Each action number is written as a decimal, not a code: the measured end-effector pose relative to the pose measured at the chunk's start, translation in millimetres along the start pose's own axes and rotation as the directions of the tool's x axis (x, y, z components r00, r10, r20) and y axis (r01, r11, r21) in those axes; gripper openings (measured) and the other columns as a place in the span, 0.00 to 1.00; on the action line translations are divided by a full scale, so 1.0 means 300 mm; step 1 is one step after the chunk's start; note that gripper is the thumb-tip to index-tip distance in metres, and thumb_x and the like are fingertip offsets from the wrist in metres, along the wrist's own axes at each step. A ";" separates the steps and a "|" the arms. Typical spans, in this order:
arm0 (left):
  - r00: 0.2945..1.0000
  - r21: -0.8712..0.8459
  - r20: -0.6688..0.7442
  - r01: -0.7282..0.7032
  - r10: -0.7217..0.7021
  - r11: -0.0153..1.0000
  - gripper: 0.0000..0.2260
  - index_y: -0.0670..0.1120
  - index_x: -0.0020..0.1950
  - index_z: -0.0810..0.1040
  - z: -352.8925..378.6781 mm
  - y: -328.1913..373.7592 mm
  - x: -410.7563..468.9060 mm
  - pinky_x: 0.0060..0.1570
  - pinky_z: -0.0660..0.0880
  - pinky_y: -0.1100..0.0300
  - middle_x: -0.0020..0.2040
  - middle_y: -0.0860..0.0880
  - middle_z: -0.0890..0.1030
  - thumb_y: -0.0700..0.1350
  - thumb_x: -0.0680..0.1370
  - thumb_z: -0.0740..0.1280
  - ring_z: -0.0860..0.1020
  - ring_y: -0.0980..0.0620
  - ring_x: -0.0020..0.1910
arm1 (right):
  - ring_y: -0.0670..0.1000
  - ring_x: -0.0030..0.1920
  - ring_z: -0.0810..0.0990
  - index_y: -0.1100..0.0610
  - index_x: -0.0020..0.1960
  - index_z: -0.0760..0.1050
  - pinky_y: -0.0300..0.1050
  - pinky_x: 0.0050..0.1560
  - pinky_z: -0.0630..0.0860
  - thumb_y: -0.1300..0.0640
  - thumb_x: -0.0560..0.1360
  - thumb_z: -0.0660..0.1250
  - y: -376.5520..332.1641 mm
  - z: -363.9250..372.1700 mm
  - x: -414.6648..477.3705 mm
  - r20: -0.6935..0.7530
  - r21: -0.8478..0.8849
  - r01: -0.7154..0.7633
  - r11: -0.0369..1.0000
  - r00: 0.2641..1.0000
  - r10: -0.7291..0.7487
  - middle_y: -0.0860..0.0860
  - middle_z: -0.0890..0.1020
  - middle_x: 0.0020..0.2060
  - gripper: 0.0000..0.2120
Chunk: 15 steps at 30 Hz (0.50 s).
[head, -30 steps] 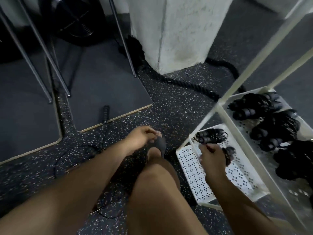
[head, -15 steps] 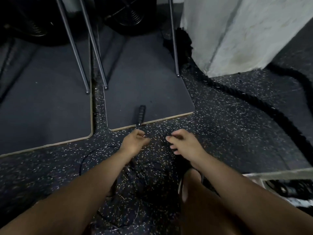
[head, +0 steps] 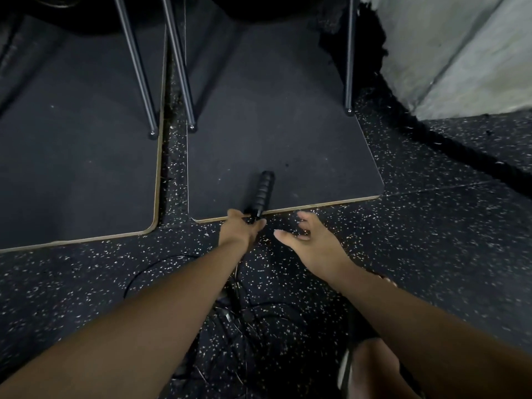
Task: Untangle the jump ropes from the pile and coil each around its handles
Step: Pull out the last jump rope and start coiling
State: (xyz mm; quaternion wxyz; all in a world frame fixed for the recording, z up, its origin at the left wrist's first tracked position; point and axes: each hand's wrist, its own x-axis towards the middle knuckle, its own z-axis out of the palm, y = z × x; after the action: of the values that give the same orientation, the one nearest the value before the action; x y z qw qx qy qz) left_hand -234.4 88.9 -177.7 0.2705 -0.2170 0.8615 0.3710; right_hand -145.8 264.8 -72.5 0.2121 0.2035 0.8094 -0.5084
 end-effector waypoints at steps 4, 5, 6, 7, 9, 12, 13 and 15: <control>0.997 -0.109 0.074 0.025 -0.017 0.994 0.28 0.46 0.66 0.75 0.039 -0.007 0.062 0.58 0.79 0.56 0.57 0.46 0.86 0.64 0.78 0.72 0.85 0.46 0.54 | 0.47 0.68 0.77 0.43 0.83 0.62 0.49 0.72 0.73 0.33 0.74 0.76 0.003 0.026 0.042 -0.004 -0.042 0.041 0.998 0.999 -0.042 0.45 0.73 0.75 0.44; 0.995 -0.149 0.095 0.030 -0.016 0.988 0.26 0.45 0.65 0.77 0.049 -0.012 0.067 0.56 0.81 0.54 0.55 0.45 0.87 0.64 0.78 0.71 0.86 0.46 0.51 | 0.47 0.68 0.77 0.43 0.83 0.61 0.49 0.73 0.73 0.33 0.74 0.76 0.001 0.030 0.047 0.000 -0.059 0.053 0.997 0.999 -0.053 0.45 0.72 0.76 0.44; 0.995 -0.158 0.100 0.025 -0.009 0.987 0.24 0.45 0.64 0.80 0.053 -0.012 0.064 0.59 0.81 0.52 0.56 0.44 0.87 0.64 0.80 0.69 0.86 0.45 0.53 | 0.48 0.69 0.77 0.44 0.84 0.61 0.50 0.74 0.72 0.33 0.74 0.76 -0.001 0.032 0.050 -0.004 -0.073 0.063 0.995 0.998 -0.063 0.46 0.72 0.76 0.45; 0.995 -0.146 0.094 -0.009 0.023 0.989 0.22 0.46 0.64 0.82 0.056 -0.010 0.061 0.63 0.79 0.49 0.58 0.43 0.86 0.63 0.83 0.66 0.85 0.43 0.57 | 0.48 0.70 0.77 0.44 0.84 0.60 0.51 0.74 0.72 0.34 0.73 0.77 -0.004 0.030 0.053 -0.010 -0.086 0.077 0.993 0.997 -0.078 0.47 0.72 0.76 0.46; 0.992 -0.122 0.101 -0.063 0.076 0.990 0.18 0.48 0.61 0.84 0.044 0.010 0.015 0.64 0.75 0.51 0.59 0.45 0.86 0.59 0.86 0.62 0.82 0.42 0.59 | 0.49 0.73 0.74 0.42 0.84 0.57 0.53 0.76 0.71 0.37 0.73 0.79 -0.021 0.012 0.049 0.005 -0.153 0.125 0.980 0.992 -0.126 0.47 0.70 0.77 0.47; 0.978 -0.091 0.150 -0.134 0.147 0.987 0.17 0.50 0.55 0.87 -0.024 0.046 -0.096 0.46 0.72 0.57 0.47 0.49 0.85 0.57 0.87 0.62 0.80 0.48 0.44 | 0.54 0.79 0.68 0.38 0.85 0.49 0.56 0.79 0.66 0.46 0.71 0.82 -0.062 -0.024 0.024 0.099 -0.370 0.239 0.898 0.971 -0.218 0.48 0.63 0.81 0.55; 0.969 -0.103 0.165 -0.167 0.182 0.981 0.17 0.51 0.52 0.88 -0.055 0.054 -0.140 0.40 0.69 0.58 0.41 0.52 0.84 0.57 0.87 0.62 0.78 0.51 0.38 | 0.55 0.80 0.65 0.37 0.86 0.44 0.58 0.81 0.64 0.49 0.70 0.83 -0.077 -0.037 0.015 0.124 -0.466 0.282 0.838 0.959 -0.254 0.48 0.61 0.82 0.59; 0.946 -0.078 0.204 -0.239 0.250 0.968 0.16 0.51 0.49 0.88 -0.132 0.064 -0.241 0.33 0.65 0.59 0.33 0.55 0.80 0.55 0.87 0.64 0.71 0.52 0.31 | 0.55 0.85 0.56 0.36 0.85 0.36 0.60 0.84 0.55 0.51 0.68 0.84 -0.112 -0.062 -0.009 0.155 -0.636 0.344 0.691 0.934 -0.322 0.48 0.53 0.85 0.67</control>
State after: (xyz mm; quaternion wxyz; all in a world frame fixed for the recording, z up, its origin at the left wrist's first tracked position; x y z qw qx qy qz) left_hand -202.6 83.5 -99.6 0.3070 -0.0747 0.8379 0.4450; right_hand -164.3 268.0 -39.0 0.1869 -0.0413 0.9550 -0.2266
